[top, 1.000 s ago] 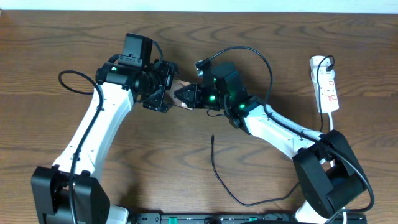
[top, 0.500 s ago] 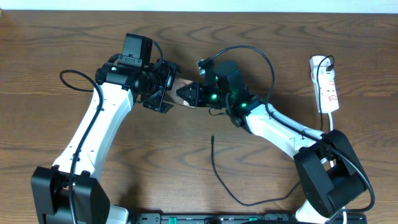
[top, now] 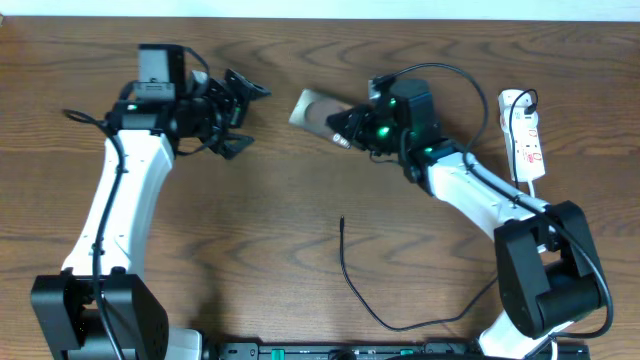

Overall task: Plug charger to phone and switch on socket
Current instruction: 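Swing the held phone up-left toward the raised left gripper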

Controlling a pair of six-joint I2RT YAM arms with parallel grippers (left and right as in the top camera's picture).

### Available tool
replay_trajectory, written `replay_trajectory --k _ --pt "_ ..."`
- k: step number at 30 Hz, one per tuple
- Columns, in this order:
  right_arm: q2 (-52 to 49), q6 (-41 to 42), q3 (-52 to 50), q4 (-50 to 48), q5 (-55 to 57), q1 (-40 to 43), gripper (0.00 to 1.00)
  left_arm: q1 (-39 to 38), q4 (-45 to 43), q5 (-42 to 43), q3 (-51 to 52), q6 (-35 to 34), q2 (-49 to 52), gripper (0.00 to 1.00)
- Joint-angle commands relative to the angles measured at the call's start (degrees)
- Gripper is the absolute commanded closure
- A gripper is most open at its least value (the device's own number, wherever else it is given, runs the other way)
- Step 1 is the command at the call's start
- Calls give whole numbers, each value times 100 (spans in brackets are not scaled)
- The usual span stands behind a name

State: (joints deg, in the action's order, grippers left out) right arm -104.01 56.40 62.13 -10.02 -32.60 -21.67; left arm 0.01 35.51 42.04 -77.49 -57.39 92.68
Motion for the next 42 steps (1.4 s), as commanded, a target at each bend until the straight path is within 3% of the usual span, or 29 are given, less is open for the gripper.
replay_trajectory --k 1,9,15,23,34,42 --pt "15 1220 66 -212 -118 219 99 254 -181 553 -149 592 -118 9" --pt "15 3934 66 -1279 -140 267 99 444 -898 704 -136 621 -118 8" --pt "15 5136 66 -2629 39 61 99 444 -2144 699 83 -87 -111 8" --pt "15 5440 66 -3788 619 -332 99 442 -2990 494 111 -726 -42 8" --pt "15 5436 66 -4127 1003 -811 98 431 -3768 380 111 -800 -20 8" --pt "15 5368 66 -4402 1110 -968 99 413 -3781 374 111 -938 -20 8"
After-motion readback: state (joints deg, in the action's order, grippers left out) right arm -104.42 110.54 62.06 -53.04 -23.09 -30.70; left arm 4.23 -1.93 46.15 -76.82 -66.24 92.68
